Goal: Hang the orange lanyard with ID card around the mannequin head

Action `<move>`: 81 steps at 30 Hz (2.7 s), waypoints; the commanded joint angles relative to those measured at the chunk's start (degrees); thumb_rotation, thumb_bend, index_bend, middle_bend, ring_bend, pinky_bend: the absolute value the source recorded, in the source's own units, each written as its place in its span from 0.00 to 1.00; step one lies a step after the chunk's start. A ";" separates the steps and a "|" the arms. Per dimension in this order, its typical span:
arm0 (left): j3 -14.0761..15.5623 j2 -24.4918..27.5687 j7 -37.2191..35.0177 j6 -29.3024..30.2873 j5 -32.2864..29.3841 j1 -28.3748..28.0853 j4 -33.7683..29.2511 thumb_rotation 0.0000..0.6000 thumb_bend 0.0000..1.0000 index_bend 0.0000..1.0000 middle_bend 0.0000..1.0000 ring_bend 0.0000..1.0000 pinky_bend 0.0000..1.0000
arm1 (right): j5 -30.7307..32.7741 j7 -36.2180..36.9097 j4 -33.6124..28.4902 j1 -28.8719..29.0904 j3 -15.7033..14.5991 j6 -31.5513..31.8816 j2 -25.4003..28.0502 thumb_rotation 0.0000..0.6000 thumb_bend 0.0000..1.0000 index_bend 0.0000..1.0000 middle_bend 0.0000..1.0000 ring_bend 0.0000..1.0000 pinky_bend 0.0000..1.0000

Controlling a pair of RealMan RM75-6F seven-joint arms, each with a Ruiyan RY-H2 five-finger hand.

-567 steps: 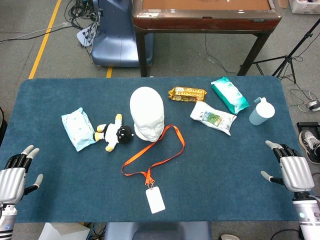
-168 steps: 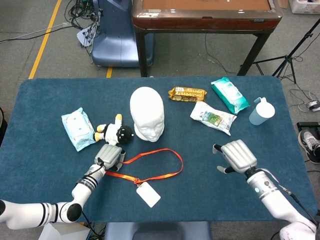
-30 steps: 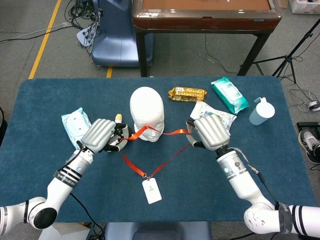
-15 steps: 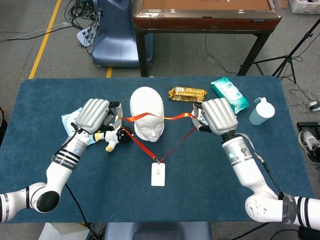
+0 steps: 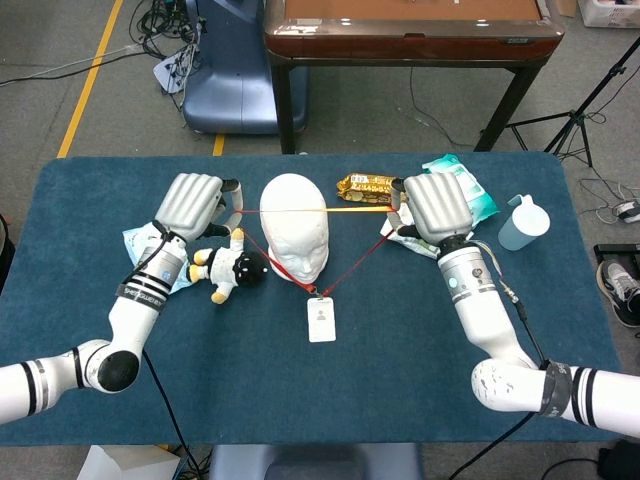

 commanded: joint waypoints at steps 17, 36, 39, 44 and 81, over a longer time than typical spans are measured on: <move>-0.24 -8.62 5.34 -1.68 -6.69 -7.26 14.88 1.00 0.37 0.59 1.00 1.00 0.99 | 11.07 -6.56 9.00 8.28 1.52 2.27 -7.36 1.00 0.43 0.63 0.94 0.97 1.00; -1.27 -14.96 7.24 -5.62 -12.50 -11.59 28.52 1.00 0.37 0.58 1.00 1.00 0.99 | 16.26 -8.40 17.19 11.90 3.01 4.05 -13.54 1.00 0.43 0.63 0.94 0.97 1.00; -1.43 -16.03 7.58 -6.36 -13.48 -12.22 30.64 1.00 0.37 0.56 1.00 1.00 0.99 | 16.36 -8.34 18.01 12.22 3.19 3.86 -14.44 1.00 0.43 0.63 0.94 0.97 1.00; -1.34 -17.68 8.50 -7.19 -14.19 -13.18 33.99 1.00 0.37 0.55 1.00 1.00 0.99 | 16.36 -9.36 20.08 13.13 3.26 4.44 -16.19 1.00 0.43 0.63 0.94 0.97 1.00; -1.17 -12.68 8.14 -8.68 -15.58 -9.99 28.17 0.00 0.11 0.00 0.09 0.15 0.44 | 13.96 -11.08 15.53 10.63 3.63 5.51 -13.61 1.00 0.00 0.17 0.92 0.96 1.00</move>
